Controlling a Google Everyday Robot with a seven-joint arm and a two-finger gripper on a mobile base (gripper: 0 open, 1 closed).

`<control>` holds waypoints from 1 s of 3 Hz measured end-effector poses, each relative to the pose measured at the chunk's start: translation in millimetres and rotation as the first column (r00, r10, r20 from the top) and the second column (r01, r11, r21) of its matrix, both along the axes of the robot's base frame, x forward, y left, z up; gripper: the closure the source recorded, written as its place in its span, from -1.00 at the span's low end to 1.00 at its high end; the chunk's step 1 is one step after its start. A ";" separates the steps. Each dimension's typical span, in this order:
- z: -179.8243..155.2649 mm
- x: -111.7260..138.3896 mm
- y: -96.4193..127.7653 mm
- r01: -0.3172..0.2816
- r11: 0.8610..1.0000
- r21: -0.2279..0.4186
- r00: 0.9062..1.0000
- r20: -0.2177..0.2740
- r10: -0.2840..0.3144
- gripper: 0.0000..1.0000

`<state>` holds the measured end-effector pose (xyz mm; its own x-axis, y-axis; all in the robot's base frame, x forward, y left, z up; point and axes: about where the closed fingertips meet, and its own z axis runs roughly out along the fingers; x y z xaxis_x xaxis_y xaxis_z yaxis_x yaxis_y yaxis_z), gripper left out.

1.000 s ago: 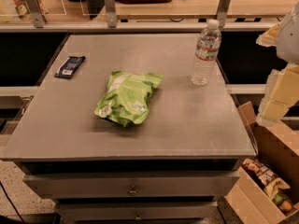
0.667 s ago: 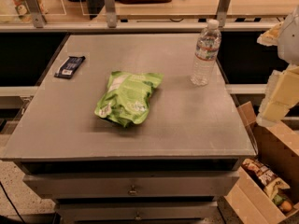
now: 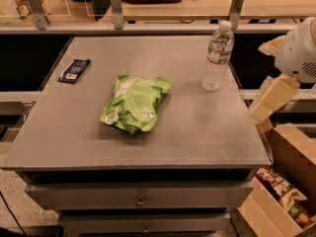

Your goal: Pick water bottle

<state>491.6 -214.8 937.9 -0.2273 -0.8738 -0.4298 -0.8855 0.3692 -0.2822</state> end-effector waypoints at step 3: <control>-28.0 107.4 -3.8 0.081 0.952 0.297 0.974 0.179 -0.138 -1.00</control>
Offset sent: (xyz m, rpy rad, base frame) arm 0.1298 -0.0097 -0.0356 0.2794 -0.2216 -0.1612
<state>598.9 -218.6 909.9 -0.2008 -0.6820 -0.7032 -0.7730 0.5513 -0.3139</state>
